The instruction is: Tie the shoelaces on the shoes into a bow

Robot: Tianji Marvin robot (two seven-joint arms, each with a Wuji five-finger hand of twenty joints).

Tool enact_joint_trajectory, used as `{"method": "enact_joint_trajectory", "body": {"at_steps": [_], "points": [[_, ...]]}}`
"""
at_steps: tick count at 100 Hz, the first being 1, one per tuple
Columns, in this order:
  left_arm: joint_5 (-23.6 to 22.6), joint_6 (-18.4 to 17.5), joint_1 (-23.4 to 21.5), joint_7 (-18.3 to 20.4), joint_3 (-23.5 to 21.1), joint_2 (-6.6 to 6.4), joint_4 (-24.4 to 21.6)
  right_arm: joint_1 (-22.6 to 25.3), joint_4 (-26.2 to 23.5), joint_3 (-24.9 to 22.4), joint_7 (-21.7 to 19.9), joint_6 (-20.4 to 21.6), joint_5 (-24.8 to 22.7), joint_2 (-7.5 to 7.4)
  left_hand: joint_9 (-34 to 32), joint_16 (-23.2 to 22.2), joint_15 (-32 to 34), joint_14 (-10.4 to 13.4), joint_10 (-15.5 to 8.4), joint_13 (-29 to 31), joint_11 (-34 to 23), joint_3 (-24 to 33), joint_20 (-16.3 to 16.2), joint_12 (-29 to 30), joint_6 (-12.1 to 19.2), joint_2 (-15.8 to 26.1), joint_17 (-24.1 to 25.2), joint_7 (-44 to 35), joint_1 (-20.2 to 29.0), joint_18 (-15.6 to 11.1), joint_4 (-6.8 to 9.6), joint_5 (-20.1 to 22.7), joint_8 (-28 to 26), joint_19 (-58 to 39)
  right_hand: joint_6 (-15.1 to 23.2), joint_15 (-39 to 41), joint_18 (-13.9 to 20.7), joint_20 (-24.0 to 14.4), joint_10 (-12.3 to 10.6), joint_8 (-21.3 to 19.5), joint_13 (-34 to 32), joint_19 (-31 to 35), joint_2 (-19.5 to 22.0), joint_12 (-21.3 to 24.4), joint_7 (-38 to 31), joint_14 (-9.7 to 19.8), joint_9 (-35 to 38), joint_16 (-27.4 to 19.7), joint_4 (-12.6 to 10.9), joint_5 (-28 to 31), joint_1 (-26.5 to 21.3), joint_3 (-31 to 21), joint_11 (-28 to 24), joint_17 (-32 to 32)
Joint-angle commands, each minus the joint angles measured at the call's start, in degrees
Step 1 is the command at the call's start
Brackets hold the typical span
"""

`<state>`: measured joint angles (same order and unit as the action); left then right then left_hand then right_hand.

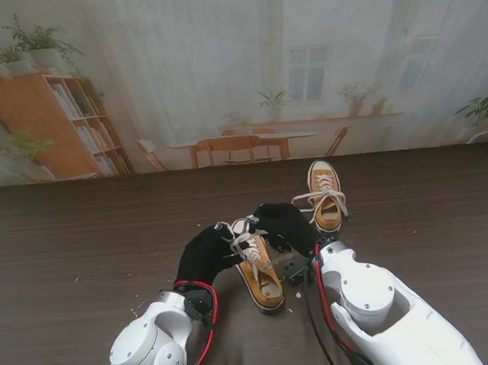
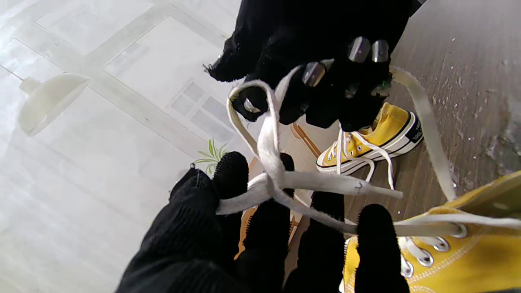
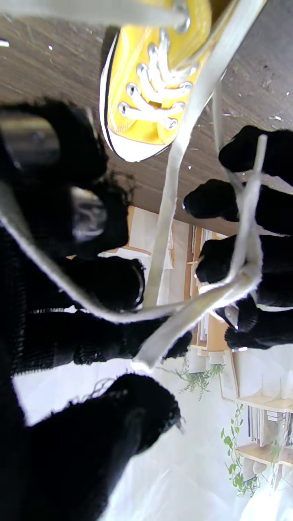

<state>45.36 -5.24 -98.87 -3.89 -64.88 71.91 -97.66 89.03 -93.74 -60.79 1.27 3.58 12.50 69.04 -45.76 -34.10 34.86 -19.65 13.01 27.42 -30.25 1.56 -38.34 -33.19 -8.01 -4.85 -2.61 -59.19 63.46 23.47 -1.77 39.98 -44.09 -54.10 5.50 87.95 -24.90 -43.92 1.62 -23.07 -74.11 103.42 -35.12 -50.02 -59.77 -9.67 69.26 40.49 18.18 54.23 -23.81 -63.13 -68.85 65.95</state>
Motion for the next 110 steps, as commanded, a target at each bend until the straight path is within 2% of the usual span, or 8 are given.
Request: {"method": "enact_joint_trajectory", "body": {"at_steps": [1, 15, 30, 47, 65, 69, 91, 110], "points": [[1.1, -0.6, -0.1, 2.2, 0.1, 0.02, -0.6, 0.7, -0.2, -0.2, -0.4, -0.2, 0.2, 0.03, -0.6, -0.1, -0.2, 1.0, -1.7, 0.0, -0.5, -1.5, 1.3, -0.2, 2.1, 2.4, 0.7, -3.6, 3.7, 0.4, 0.61, -1.2, -4.2, 0.5, 2.1, -2.3, -2.8, 1.5, -0.2, 0.3, -0.7, 3.2, -0.9, 1.2, -0.3, -1.7, -1.8, -1.8, -1.1, -1.1, -0.6, 2.0, 1.1, 0.2], [2.6, -1.5, -0.1, 3.8, 0.2, -0.06, -0.4, 1.8, -1.0, -0.6, 0.1, -0.9, 0.6, 0.08, -3.8, -3.4, 5.5, 0.7, -0.2, 3.5, -7.8, -0.6, 0.3, -6.4, -0.2, 3.6, -0.8, -7.2, 2.6, 1.7, 1.19, -0.7, -12.9, -0.2, 5.6, -16.8, -4.5, 2.6, 0.5, 0.1, 1.3, -7.3, -2.8, 3.8, -1.7, -4.0, -9.2, -9.8, -1.0, -2.1, -2.3, 0.9, 4.8, -13.0], [3.2, -2.1, -0.3, 3.2, 0.1, 0.09, -0.6, 3.4, -2.2, -1.5, -0.4, -2.2, 0.9, -0.17, -6.1, -6.1, 13.1, 0.0, 1.3, 8.1, -16.6, 2.1, -2.9, -13.6, -1.4, 2.8, -5.6, -9.3, 0.5, 4.0, 1.50, -0.5, -14.7, -9.3, 7.1, -25.5, 0.1, -0.8, 0.5, -2.1, 14.8, -16.9, -5.2, 6.7, -2.1, -1.7, -20.6, -10.5, -1.3, -2.2, -5.3, -0.1, 8.3, -30.7], [2.4, -2.2, -0.4, 3.2, -0.3, -0.05, -0.5, 4.5, -2.8, -2.5, -0.1, -2.8, 0.6, -0.23, -5.9, -6.7, 16.4, 1.0, 1.5, 7.8, -19.3, 3.7, -2.3, -17.0, -1.6, 1.9, -5.7, -10.4, -1.2, 2.7, 1.97, -0.4, -14.9, -13.7, 7.0, -29.8, 3.4, -1.0, 0.7, -4.2, 24.1, -22.4, -6.6, 10.2, -3.2, 0.0, -28.0, -10.8, -1.7, -2.9, -7.4, -0.5, 11.1, -40.9], [0.7, -3.1, -0.3, 1.6, -0.5, 0.05, -0.4, 5.3, -2.9, -3.0, 1.5, -2.0, -0.3, -0.05, -7.6, -5.9, 16.1, 2.1, 1.6, 8.1, -17.4, 6.9, -0.7, -16.5, -0.2, -0.5, -6.3, -8.6, -3.7, 1.8, 1.65, 2.6, -14.5, -15.1, 12.6, -37.4, 5.4, 0.6, 0.7, -4.7, 32.3, -31.2, -6.6, 14.4, -2.0, 0.4, -31.5, -12.3, -1.7, 0.0, -7.6, 0.1, 14.5, -49.8], [0.4, -3.2, -0.2, 1.3, -0.6, 0.06, -0.4, 5.5, -3.0, -3.1, 1.9, -1.8, -0.5, 0.02, -8.2, -5.7, 15.9, 2.3, -0.2, 8.4, -17.1, 7.3, -0.6, -16.3, 0.2, -0.8, -6.6, -8.2, -3.9, 1.8, 1.54, 3.1, -14.3, -15.2, 12.8, -39.5, 5.7, 1.5, 0.8, -4.6, 33.4, -33.3, -6.7, 15.3, -1.8, 0.4, -31.9, -13.1, -1.8, 0.4, -7.9, 0.2, 15.3, -51.1], [0.7, -3.1, -0.6, -0.3, -1.1, 0.29, -0.8, 6.4, -3.7, -3.7, 2.8, -1.8, 0.6, 0.24, -6.9, -3.5, 11.7, 2.3, -1.6, 7.2, -10.4, 7.5, 0.1, -11.5, 0.8, -0.5, -5.9, -7.1, -2.9, 1.6, 0.94, 2.4, -14.5, -14.7, 7.2, -53.7, 9.1, 9.4, 1.9, -9.7, 39.2, -47.2, -4.1, 20.5, -3.3, 0.5, -36.2, -18.1, -2.0, -2.7, -10.1, -0.2, 18.8, -56.9], [2.5, -3.0, -0.9, -1.7, -1.5, 0.65, -1.2, 7.3, -3.8, -4.4, 3.4, -1.8, 4.0, 0.67, -7.7, -1.9, 8.0, 2.3, -1.5, 6.7, -3.3, 6.6, 0.4, -3.8, 0.7, -0.7, -5.6, -6.9, -2.0, 1.3, 0.81, 2.7, -13.7, -14.5, 3.4, -58.4, 10.4, 12.6, 2.4, -11.3, 40.1, -51.3, -2.7, 23.2, -5.0, 0.1, -36.9, -20.1, -2.1, -4.6, -11.5, 0.2, 20.2, -58.0]]}}
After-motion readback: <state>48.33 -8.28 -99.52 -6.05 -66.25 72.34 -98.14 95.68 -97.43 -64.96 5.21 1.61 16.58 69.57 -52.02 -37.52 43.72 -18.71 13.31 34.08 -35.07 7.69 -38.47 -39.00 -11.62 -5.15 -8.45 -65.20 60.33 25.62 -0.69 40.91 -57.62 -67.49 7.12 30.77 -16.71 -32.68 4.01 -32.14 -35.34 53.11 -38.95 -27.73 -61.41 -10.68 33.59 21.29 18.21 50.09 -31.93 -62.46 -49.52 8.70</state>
